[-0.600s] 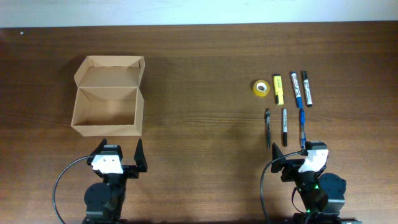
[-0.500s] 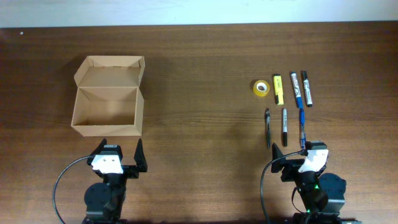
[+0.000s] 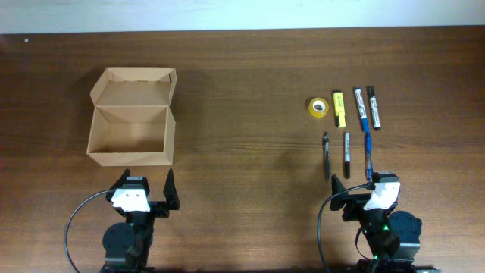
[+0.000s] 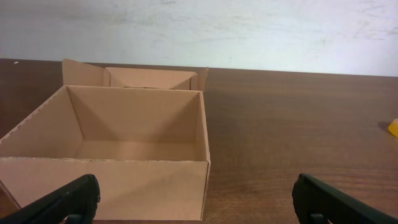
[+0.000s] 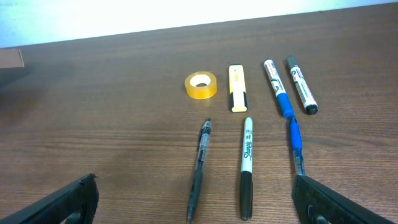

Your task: Pack container

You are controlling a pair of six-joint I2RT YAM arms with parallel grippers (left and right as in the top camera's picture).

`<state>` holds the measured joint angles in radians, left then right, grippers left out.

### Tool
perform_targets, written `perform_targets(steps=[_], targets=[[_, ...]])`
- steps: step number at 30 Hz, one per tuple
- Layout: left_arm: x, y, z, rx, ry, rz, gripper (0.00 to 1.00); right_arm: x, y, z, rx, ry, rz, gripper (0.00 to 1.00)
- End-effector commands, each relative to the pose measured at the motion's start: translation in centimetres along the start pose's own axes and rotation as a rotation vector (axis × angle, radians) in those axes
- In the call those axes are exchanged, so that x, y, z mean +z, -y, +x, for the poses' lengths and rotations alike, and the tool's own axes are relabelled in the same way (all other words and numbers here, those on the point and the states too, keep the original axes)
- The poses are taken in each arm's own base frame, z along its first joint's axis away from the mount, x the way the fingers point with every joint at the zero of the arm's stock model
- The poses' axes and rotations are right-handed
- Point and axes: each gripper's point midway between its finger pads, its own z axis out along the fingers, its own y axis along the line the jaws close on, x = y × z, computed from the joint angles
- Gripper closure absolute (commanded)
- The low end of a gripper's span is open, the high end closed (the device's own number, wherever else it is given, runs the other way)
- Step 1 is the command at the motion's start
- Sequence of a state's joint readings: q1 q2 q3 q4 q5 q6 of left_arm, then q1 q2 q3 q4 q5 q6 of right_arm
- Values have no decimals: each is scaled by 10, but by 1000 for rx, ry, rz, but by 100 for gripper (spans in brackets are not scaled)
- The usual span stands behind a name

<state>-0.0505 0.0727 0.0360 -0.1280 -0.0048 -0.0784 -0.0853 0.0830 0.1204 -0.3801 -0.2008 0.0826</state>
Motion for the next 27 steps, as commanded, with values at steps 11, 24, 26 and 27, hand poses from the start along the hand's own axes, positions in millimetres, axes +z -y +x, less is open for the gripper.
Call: perform_targets(steps=[11,24,26,27], targets=[[1,4,5,-2,-18,23,0,1,0,1,1,4,3,1],[-31,50,-113,-249,124,273,0,1,0,1,1,4,3,1],[-28,51,-125,-257,57,260,0,1,0,1,1,4,3,1],[-25,53,-131,-263,5,255,0,1,0,1,1,4,3,1]])
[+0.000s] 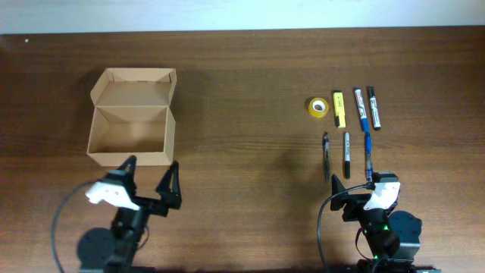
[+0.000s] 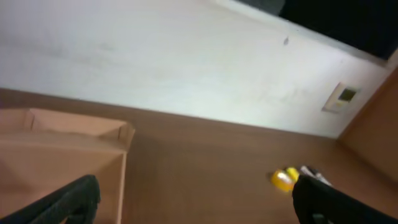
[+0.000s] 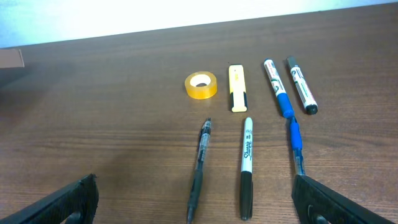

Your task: Pack container

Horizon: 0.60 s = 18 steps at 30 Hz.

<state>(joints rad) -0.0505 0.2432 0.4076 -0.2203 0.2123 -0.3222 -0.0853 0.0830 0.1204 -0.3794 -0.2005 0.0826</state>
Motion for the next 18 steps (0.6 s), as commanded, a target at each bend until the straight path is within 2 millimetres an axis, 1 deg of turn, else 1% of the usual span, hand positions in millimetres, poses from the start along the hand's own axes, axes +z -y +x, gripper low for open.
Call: perform_targets(steps=[1,4,7,11,14,15,16,18], targets=[[12,12,-20,-51,-108,7,0,1,0,1,1,4,3,1],[30,18,-38,-49,-240,-13,0,1,0,1,1,4,3,1],[55,20,-59,4,-374,-40,0,1,0,1,1,4,3,1],[90,16,-69,93,-542,-51,0,1,0,1,1,4,3,1],[124,13,-66,159,-627,-4,0,1,0,1,1,4,3,1],[135,14,-61,170,-652,26,0,1,0,1,1,4,3,1],[148,13,-52,156,-686,54,0,1,0,1,1,4,3,1],[163,4,-34,146,-735,49,0,1,0,1,1,4,3,1]])
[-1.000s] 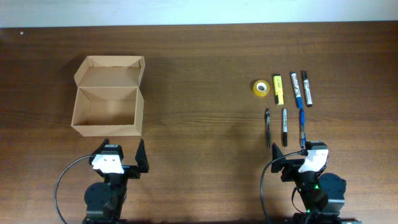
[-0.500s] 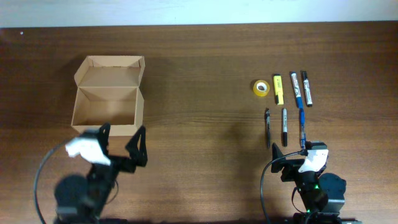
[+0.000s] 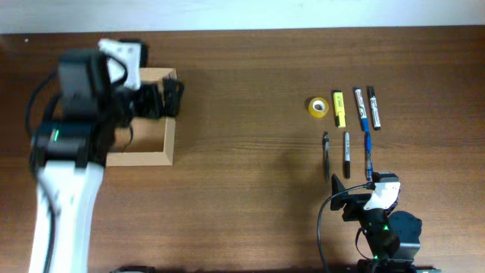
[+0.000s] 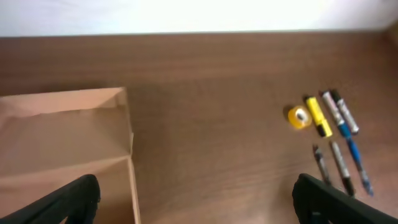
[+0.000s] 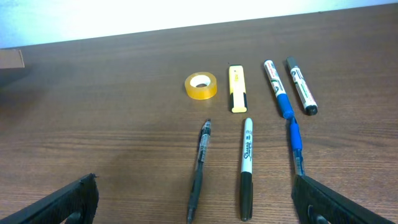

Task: Pack container
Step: 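Reach the left gripper to the cardboard box's near wall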

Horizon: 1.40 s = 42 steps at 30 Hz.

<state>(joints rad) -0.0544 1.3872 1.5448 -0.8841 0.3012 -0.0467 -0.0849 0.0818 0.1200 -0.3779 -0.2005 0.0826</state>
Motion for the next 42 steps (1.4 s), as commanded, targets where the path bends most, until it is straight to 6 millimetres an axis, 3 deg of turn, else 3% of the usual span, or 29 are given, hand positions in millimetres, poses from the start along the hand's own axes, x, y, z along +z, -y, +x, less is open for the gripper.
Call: perform_targets(steps=[1,7,10,13,19,30,31,32,33,34,42], targets=[[41,-3,11,90,-100,57,0,1,0,2,2,1,3,1],[93,-53,56,60,-311,-102,2,1,0,2,2,1,3,1],[105,-73,83,11,-421,-153,25,1,0,2,2,1,3,1],[114,-94,107,-47,-514,-241,29,1,0,2,2,1,3,1],[136,-102,139,-137,-624,-250,32,1,0,2,2,1,3,1],[170,-113,180,-298,-728,-297,51,1,0,2,2,1,3,1],[173,-114,184,-302,-737,-299,55,1,0,2,2,1,3,1],[175,-115,187,-306,-746,-297,66,1,0,2,2,1,3,1],[177,-114,189,-310,-753,-290,85,1,0,2,2,1,3,1],[178,-112,190,-313,-755,-278,98,1,0,2,2,1,3,1],[181,-92,185,-268,-757,-254,98,1,0,2,2,1,3,1]])
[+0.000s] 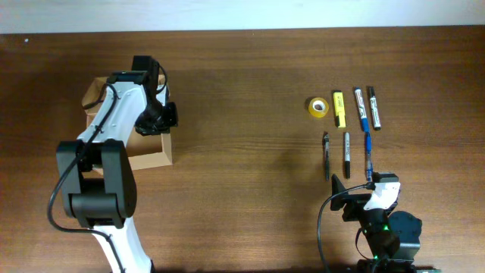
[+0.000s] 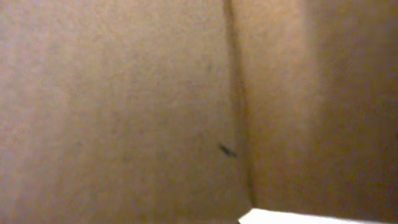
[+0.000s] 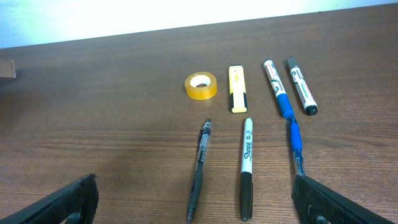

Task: Pack container
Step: 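Reach the left gripper to the cardboard box's near wall, then push the cardboard box rightward toward the items with the left gripper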

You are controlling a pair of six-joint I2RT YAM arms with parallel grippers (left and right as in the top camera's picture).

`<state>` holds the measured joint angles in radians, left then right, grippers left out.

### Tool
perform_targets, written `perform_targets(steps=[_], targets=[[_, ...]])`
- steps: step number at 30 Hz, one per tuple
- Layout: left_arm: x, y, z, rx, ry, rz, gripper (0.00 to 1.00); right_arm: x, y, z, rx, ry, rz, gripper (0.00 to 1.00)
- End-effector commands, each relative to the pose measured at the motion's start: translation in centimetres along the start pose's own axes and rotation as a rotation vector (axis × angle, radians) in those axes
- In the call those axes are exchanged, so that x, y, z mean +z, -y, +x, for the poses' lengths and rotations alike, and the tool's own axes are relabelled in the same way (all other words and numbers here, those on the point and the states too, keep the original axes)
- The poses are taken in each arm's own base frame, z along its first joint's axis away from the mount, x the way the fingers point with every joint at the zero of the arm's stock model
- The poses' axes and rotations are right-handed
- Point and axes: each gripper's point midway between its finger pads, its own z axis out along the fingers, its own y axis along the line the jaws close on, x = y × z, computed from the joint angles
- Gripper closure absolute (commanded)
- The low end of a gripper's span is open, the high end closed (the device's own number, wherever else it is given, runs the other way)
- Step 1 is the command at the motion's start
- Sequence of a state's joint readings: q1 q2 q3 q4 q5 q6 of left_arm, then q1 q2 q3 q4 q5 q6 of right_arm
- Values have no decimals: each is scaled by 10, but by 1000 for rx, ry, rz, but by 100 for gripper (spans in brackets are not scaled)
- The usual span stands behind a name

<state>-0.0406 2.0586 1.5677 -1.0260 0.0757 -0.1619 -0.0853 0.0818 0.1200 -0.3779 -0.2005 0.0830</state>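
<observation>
An open cardboard box (image 1: 151, 152) stands at the left of the table, its lid flap folded back. My left arm reaches over it, and the left gripper (image 1: 158, 117) is down at the box's right wall. Only blurred cardboard (image 2: 124, 112) fills the left wrist view, with no fingers showing. At the right lie a yellow tape roll (image 3: 201, 85), a yellow highlighter (image 3: 237, 88), a blue marker (image 3: 277, 95), a black marker (image 3: 301, 93), a black pen (image 3: 199, 171), a Sharpie (image 3: 246, 168) and a blue pen (image 3: 295, 146). My right gripper (image 3: 199, 205) rests open near the front edge, holding nothing.
The brown wooden table (image 1: 242, 91) ends at a white wall along its far edge. A wide bare stretch of wood separates the box from the row of pens. The right arm's base (image 1: 383, 227) sits at the front right.
My left gripper was above the box's back right corner, its camera looking down over box and table. Now it is low at the box's right wall, the camera seeing only cardboard. The right arm is unchanged.
Both grippers rested open at the front edge, the left one facing the box. The left arm was then raised and tilted, then stretched over the back of the box, and now its gripper is down against the box. The pens and tape have not moved.
</observation>
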Motion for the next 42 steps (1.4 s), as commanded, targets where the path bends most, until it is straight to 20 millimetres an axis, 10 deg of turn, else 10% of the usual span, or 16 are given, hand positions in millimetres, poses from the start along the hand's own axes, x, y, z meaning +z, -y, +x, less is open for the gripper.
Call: perform_targets(steps=[1,14,20,31,42], targets=[[-1,23,1,30,-13,39,98,1,0,2,1,1,3,1],[-104,149,-16,297,170,108,98,1,0,2,1,1,3,1],[-135,227,8,463,252,174,98,1,0,2,1,1,3,1],[-116,309,66,498,297,114,98,1,0,2,1,1,3,1],[-38,319,45,278,244,83,98,1,0,2,1,1,3,1]])
